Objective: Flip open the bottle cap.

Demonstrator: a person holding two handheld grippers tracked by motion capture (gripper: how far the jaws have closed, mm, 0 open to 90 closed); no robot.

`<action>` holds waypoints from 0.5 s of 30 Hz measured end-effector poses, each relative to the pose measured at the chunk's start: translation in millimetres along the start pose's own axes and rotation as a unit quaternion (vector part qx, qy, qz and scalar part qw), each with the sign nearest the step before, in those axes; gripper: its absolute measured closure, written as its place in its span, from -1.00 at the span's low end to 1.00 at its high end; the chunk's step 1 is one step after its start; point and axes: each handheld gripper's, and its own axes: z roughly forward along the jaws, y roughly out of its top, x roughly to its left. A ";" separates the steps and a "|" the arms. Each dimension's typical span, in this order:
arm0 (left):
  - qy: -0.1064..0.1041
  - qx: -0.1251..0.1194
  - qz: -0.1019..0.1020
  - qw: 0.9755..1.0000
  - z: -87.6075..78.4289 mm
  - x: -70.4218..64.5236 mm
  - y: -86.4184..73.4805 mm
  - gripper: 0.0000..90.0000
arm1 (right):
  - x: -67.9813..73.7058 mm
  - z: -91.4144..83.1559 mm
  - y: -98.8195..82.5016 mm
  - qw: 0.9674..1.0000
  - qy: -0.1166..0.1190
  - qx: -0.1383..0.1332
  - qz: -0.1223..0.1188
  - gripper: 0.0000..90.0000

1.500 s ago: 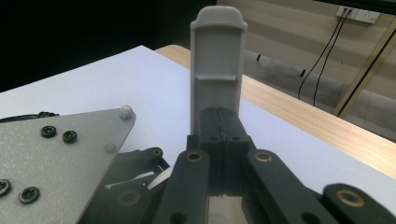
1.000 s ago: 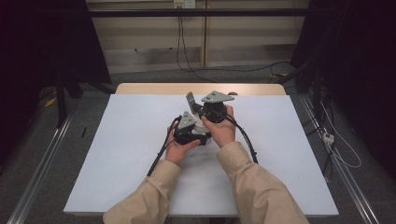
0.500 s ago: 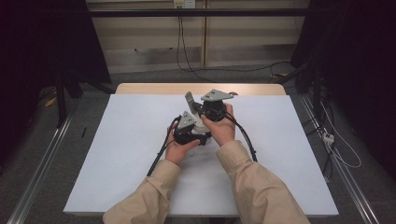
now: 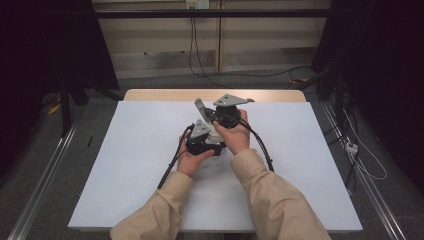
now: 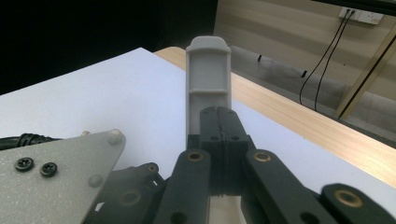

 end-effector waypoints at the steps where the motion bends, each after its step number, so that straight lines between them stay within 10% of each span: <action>1: 0.000 0.000 0.000 1.000 0.0 0.0 0.0 -0.59 | 0.1 0.4 -0.2 1.000 0.000 0.000 -0.001 1.00; 15: -0.001 0.001 0.001 1.000 -0.4 0.2 -0.1 -0.59 | 1.7 8.4 -4.0 1.000 0.004 0.016 0.006 1.00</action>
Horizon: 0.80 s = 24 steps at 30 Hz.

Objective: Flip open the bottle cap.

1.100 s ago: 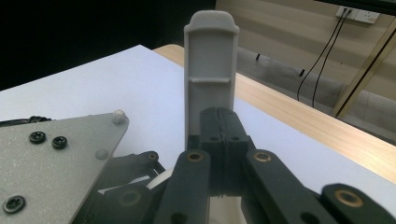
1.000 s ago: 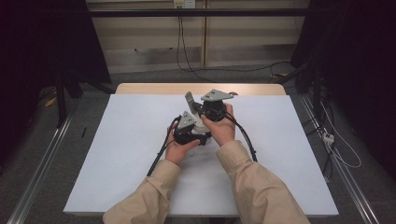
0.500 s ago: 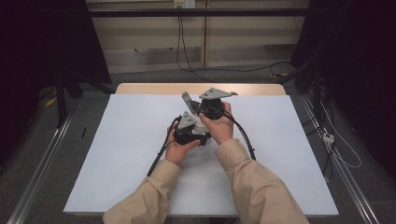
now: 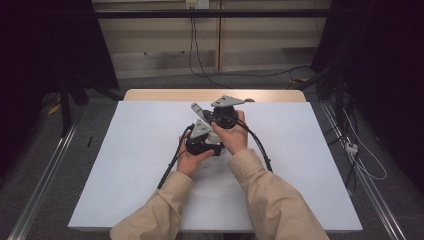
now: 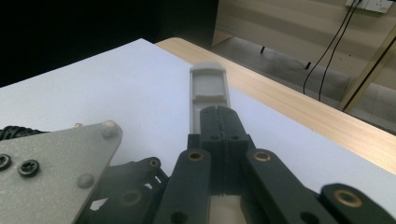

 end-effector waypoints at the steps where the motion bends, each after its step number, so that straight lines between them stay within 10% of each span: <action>1: -0.001 0.000 0.000 1.000 -0.1 0.2 0.0 -0.59 | 0.4 0.2 -0.2 1.000 0.000 0.000 0.000 1.00; 14: -0.001 0.000 -0.001 1.000 0.1 0.7 0.2 -0.59 | -0.8 -0.8 0.0 1.000 0.002 0.004 0.000 0.99; 24: 0.008 0.008 0.002 1.000 -4.9 3.1 2.3 -0.75 | -1.1 -9.8 -2.8 1.000 0.006 -0.011 -0.003 0.47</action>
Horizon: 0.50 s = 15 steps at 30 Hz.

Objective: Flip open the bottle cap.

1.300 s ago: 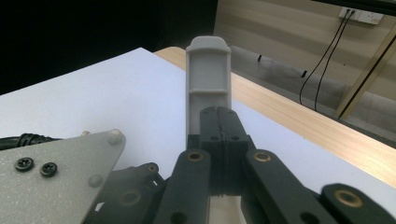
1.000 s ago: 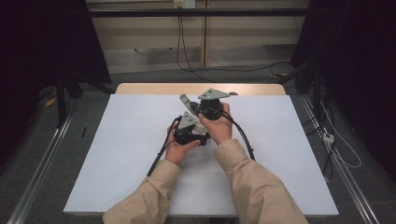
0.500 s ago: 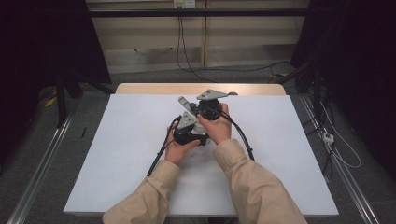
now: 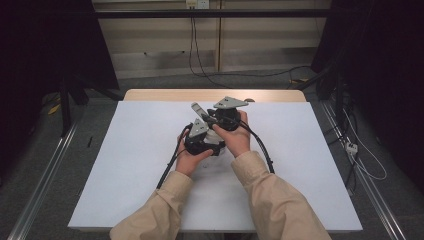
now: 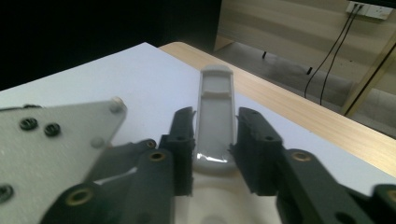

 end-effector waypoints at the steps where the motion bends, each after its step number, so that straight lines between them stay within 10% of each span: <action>1: 0.001 0.001 0.003 1.000 -1.2 -0.5 0.2 -0.75 | -1.1 -2.3 -0.4 1.000 -0.002 0.000 0.000 0.41; 15: -0.008 0.021 -0.002 1.000 -25.4 0.9 -2.5 -0.81 | -12.3 -51.2 -22.3 1.000 0.015 -0.011 0.024 -0.23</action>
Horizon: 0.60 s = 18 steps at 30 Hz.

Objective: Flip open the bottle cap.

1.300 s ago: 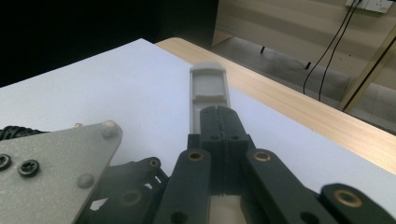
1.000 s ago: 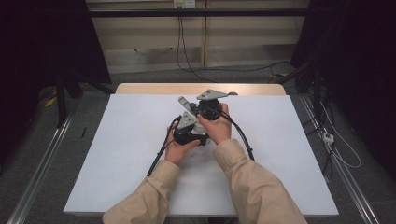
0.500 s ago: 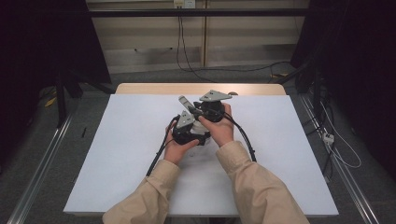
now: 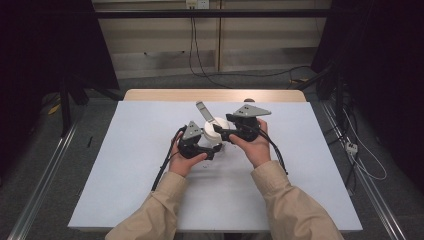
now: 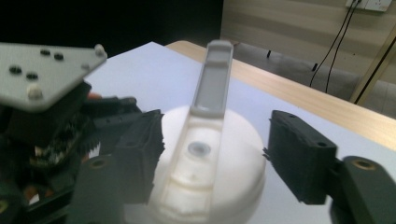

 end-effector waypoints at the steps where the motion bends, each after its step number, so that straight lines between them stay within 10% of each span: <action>1: -0.001 0.000 0.001 1.000 -2.3 -0.2 -0.4 -0.80 | 0.2 -3.4 -2.4 1.000 -0.001 0.000 0.000 -0.27; 18: 0.000 0.004 -0.005 1.000 -48.4 6.5 -7.7 -0.83 | -3.4 -50.9 -55.4 1.000 -0.017 0.003 0.009 -0.56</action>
